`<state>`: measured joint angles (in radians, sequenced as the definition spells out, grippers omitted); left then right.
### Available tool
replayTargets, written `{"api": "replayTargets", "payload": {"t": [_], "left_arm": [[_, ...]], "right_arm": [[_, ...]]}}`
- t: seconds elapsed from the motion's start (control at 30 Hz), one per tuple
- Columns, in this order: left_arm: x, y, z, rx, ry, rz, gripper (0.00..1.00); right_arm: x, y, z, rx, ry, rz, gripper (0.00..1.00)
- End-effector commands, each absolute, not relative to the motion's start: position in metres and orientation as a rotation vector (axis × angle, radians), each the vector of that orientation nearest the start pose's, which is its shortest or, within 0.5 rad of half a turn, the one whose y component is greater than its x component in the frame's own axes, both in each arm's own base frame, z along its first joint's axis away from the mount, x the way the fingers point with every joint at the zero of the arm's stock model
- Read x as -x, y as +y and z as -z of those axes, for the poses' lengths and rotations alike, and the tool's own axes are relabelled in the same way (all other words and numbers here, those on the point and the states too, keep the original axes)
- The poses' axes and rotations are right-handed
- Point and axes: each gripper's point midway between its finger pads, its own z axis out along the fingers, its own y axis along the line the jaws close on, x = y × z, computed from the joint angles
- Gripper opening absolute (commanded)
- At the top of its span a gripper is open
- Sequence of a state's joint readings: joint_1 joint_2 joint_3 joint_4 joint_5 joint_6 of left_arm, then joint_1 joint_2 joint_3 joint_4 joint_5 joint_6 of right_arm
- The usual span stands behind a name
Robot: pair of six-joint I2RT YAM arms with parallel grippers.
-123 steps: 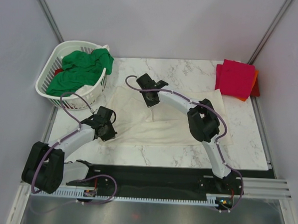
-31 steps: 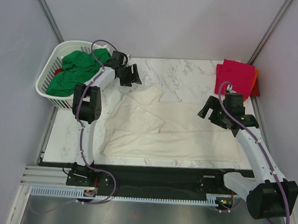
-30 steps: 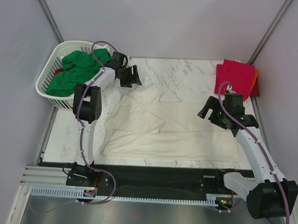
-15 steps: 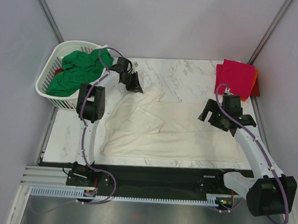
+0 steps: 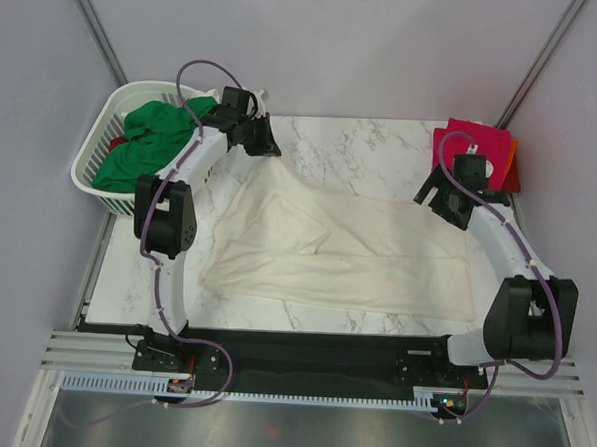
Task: Fold and stack the t-shirts
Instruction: Fold the tshirt
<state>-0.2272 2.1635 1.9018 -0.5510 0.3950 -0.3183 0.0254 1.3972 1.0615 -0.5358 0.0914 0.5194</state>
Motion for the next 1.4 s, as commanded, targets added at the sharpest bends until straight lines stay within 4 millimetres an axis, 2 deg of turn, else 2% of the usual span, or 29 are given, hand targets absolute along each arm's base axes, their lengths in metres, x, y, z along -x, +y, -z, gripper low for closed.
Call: {"api": "replayTargets", "payload": {"t": [0.0, 0.07, 0.1, 0.27, 0.43, 0.47, 0.67, 0.83, 0.93, 0.97, 1.07, 1.23, 1.27, 1.33, 1.37], "left_arm": [[-0.515, -0.194, -0.159, -0.151, 2.358, 0.662, 0.02], [-0.511, -0.196, -0.155, -0.158, 2.369, 0.668, 0.02], [-0.509, -0.197, -0.152, -0.167, 2.377, 0.669, 0.02], [-0.507, -0.208, -0.142, -0.211, 2.390, 0.670, 0.02], [-0.506, -0.213, -0.135, -0.209, 2.406, 0.688, 0.02], [-0.506, -0.213, -0.135, -0.207, 2.406, 0.689, 0.02], [-0.503, -0.217, -0.129, -0.217, 2.419, 0.688, 0.02], [-0.503, -0.217, -0.126, -0.219, 2.425, 0.678, 0.02], [-0.503, -0.216, -0.123, -0.217, 2.430, 0.669, 0.02], [-0.503, -0.216, -0.124, -0.217, 2.429, 0.669, 0.02], [-0.503, -0.217, -0.124, -0.221, 2.428, 0.669, 0.02], [-0.503, -0.218, -0.120, -0.220, 2.437, 0.667, 0.02], [-0.503, -0.219, -0.120, -0.220, 2.435, 0.667, 0.02], [-0.502, -0.220, -0.119, -0.225, 2.438, 0.668, 0.02], [-0.501, -0.219, -0.119, -0.224, 2.441, 0.665, 0.02]], "right_arm": [[-0.388, -0.043, -0.125, -0.811, 2.287, 0.008, 0.97], [-0.393, -0.058, -0.114, -0.853, 2.289, 0.024, 0.96], [-0.398, -0.069, -0.100, -0.873, 2.301, 0.043, 0.94], [-0.418, -0.088, -0.065, -0.876, 2.345, 0.105, 0.87], [-0.440, -0.096, -0.057, -0.858, 2.322, 0.082, 0.82], [-0.442, -0.098, -0.049, -0.863, 2.338, 0.085, 0.81], [-0.451, -0.115, -0.036, -0.904, 2.329, 0.136, 0.81], [-0.454, -0.108, -0.023, -0.924, 2.351, 0.084, 0.79], [-0.452, -0.104, -0.015, -0.927, 2.357, 0.049, 0.70], [-0.452, -0.102, -0.014, -0.929, 2.358, 0.038, 0.62], [-0.449, -0.098, -0.013, -0.934, 2.363, 0.016, 0.52], [-0.440, -0.090, -0.013, -0.927, 2.368, -0.021, 0.43], [-0.441, -0.090, -0.015, -0.918, 2.358, -0.022, 0.33], [-0.441, -0.091, -0.011, -0.917, 2.363, -0.014, 0.27], [-0.440, -0.091, -0.008, -0.921, 2.369, -0.013, 0.19]]}}
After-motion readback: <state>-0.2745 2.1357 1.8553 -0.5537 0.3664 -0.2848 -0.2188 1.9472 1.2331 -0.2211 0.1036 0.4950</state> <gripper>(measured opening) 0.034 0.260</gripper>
